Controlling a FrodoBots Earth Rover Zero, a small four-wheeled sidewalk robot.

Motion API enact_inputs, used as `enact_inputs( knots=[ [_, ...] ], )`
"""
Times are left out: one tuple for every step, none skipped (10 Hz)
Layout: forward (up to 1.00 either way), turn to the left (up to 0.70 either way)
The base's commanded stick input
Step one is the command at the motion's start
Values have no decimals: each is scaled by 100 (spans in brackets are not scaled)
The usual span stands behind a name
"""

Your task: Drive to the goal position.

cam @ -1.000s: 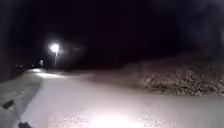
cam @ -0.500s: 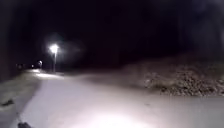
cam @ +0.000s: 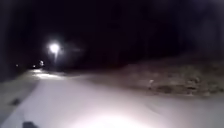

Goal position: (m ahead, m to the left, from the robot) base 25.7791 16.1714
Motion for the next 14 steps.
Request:
enact_inputs(
  knots=[
    [100,40],
    [100,40],
    [100,40],
    [100,40],
    [100,40],
    [100,40],
    [100,39],
    [100,10],
    [100,0],
    [100,0],
    [100,-21],
    [100,-40],
    [100,-40],
    [100,-40]
  ],
)
